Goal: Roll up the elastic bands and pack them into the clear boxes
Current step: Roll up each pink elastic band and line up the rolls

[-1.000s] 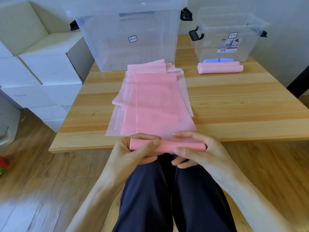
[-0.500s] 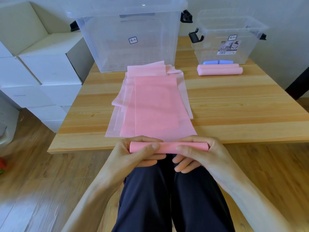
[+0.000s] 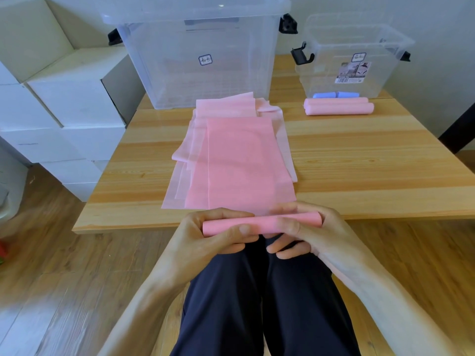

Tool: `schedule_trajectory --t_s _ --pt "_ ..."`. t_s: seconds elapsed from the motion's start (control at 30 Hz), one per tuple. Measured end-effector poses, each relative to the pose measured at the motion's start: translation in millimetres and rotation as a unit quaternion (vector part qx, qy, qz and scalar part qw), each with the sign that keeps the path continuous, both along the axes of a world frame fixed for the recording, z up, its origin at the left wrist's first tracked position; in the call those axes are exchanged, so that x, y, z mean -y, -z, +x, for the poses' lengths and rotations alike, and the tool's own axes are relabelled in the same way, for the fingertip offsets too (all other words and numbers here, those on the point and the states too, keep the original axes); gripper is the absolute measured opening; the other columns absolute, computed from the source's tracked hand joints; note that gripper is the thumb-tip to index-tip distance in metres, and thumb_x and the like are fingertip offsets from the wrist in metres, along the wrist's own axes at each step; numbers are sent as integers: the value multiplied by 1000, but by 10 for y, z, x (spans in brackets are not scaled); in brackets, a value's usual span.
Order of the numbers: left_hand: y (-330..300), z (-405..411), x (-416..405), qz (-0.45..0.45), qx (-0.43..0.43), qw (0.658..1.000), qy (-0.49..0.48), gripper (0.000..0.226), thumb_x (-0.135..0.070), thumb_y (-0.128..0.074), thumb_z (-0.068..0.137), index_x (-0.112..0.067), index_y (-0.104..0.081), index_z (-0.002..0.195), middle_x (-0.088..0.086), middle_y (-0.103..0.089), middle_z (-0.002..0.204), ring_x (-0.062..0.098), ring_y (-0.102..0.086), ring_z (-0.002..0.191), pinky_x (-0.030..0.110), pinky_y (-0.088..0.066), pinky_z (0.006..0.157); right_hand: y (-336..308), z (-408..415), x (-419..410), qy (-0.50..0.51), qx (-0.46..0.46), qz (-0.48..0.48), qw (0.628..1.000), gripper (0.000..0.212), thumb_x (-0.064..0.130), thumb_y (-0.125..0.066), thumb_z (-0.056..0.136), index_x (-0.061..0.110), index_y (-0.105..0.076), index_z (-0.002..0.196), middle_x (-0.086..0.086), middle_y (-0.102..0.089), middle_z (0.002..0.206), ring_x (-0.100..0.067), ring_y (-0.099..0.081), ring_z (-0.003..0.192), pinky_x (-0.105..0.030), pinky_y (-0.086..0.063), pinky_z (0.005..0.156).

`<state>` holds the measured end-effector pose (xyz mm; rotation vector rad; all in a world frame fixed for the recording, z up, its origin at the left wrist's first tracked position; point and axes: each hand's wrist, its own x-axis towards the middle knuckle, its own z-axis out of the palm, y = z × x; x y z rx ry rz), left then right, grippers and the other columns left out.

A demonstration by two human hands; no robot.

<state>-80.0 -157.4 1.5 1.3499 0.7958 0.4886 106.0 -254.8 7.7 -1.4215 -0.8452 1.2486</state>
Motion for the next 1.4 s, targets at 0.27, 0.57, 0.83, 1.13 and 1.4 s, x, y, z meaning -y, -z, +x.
schedule_trajectory --t_s 0.27,0.57,0.83,1.13,1.4 --pt "-1 3 9 -17 -2 1000 -4 39 -24 -71 75 -14 -70 113 9 -78 95 18 -75 94 22 -58 73 24 -33 3 22 8 8 1000 29 33 -69 80 5 -72 88 -18 -75 80 -33 -74 71 -30 -61 59" --pt "0 -8 -14 -15 -8 1000 -8 38 -26 -72 73 -12 -73 108 8 -78 94 17 -75 93 22 -58 74 37 -25 -5 23 16 18 999 24 21 -76 74 8 -74 94 -18 -74 78 -32 -73 66 -33 -62 61" --pt "9 -7 -5 -48 25 998 -15 36 -21 -72 75 -6 -69 107 13 -76 98 22 -74 95 25 -59 78 28 -20 -11 9 21 19 1000 37 13 -77 72 4 -65 105 -17 -75 84 -33 -75 74 -34 -62 65" --pt "4 32 28 -53 43 996 -50 27 -23 -67 75 -12 -75 98 13 -77 93 24 -76 88 22 -59 70 41 -35 10 30 10 26 999 30 23 -76 74 8 -72 99 -16 -75 85 -32 -75 76 -30 -61 63" --pt "2 23 33 -26 29 998 -49 31 -28 -64 80 -11 -76 103 6 -77 98 18 -74 94 24 -59 74 35 -53 9 30 10 25 999 26 28 -70 79 9 -75 96 -13 -76 85 -32 -75 72 -31 -62 63"
